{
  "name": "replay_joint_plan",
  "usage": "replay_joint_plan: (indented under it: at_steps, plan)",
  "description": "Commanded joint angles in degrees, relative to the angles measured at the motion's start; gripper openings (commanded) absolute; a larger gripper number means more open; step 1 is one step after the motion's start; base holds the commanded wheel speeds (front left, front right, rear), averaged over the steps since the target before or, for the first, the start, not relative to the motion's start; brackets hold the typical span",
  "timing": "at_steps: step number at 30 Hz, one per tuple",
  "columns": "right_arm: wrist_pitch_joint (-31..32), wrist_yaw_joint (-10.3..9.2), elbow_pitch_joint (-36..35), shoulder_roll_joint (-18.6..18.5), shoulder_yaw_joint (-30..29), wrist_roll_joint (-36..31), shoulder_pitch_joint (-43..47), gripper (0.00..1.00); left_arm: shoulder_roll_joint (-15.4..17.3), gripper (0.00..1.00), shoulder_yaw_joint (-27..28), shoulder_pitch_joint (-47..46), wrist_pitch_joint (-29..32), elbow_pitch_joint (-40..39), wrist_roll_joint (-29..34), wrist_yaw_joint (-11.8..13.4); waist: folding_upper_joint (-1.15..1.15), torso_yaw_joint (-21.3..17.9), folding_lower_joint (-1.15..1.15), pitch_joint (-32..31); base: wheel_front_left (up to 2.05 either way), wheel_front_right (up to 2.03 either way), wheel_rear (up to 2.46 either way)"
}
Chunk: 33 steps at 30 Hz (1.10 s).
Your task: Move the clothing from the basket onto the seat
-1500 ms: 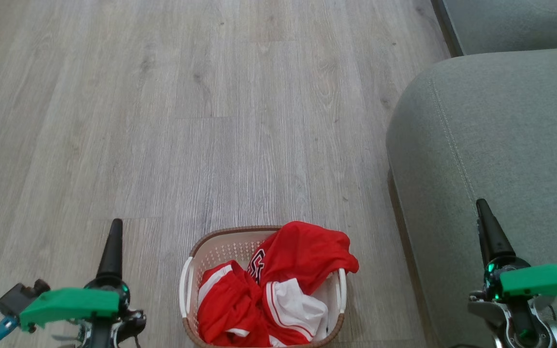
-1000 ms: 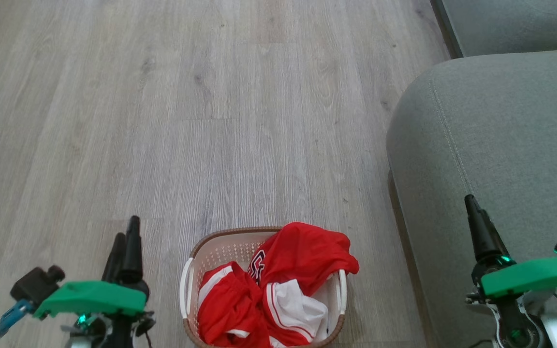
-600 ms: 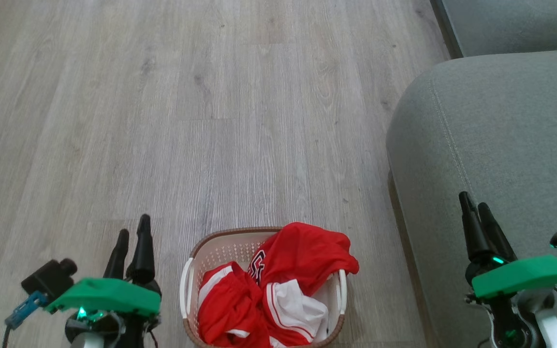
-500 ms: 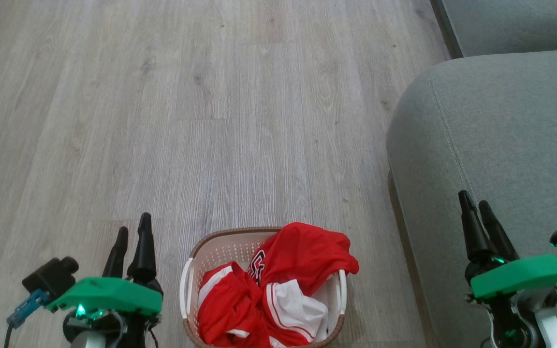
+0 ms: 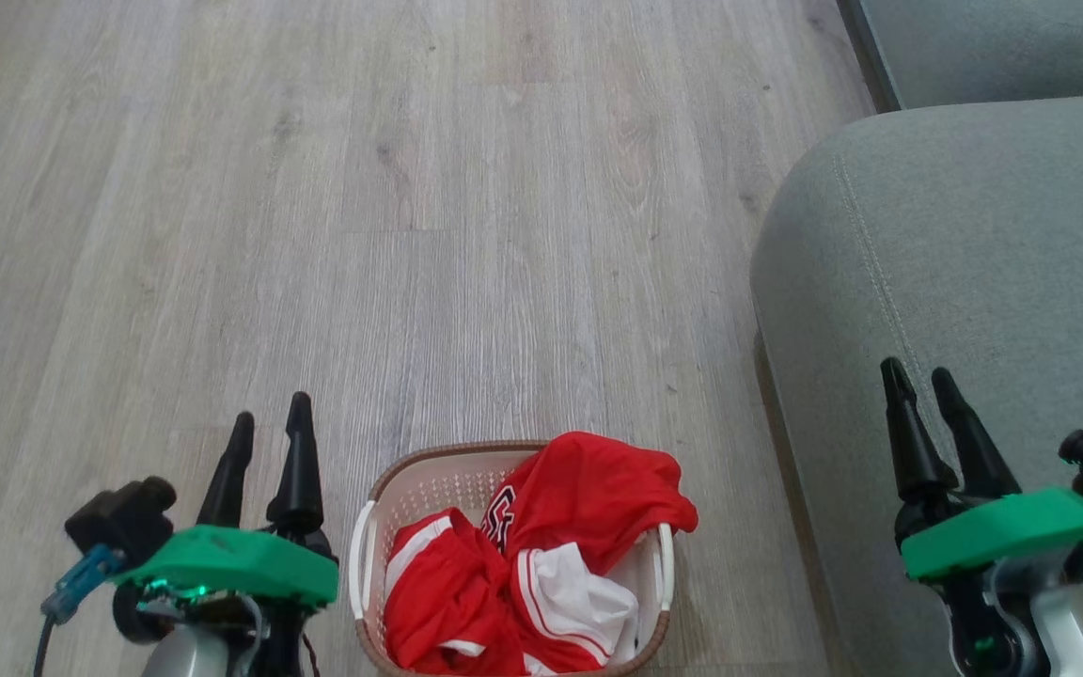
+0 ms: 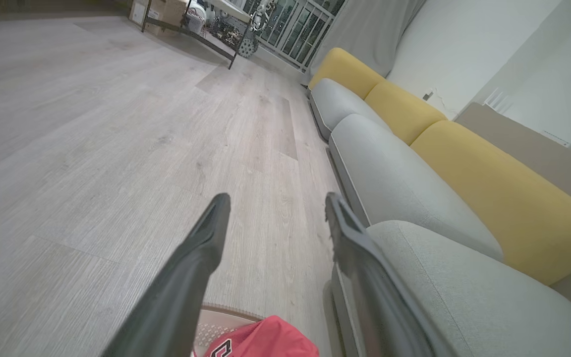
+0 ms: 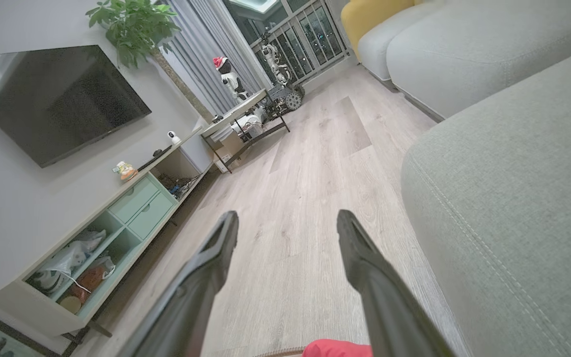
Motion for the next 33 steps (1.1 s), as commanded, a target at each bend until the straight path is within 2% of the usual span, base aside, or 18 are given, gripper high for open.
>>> replay_joint_plan:
  at_steps: [1,33]
  plan:
    - [-0.8,-0.01,-2.6,-1.6,0.8,-1.6,-3.2,1.0,0.8,1.0,0.9,-2.9,-1.0,-2.4,1.8,0.4,0.0,0.0,0.0,0.0,0.0,0.0,0.0]
    - [-6.2,-0.01,-4.7,-3.8,3.2,-20.5,-3.9,1.0,0.9,1.0,-2.6,-3.7,-6.3,-6.3,23.7,3.8,0.0,-0.1,0.0,0.4,0.0,0.0,0.0]
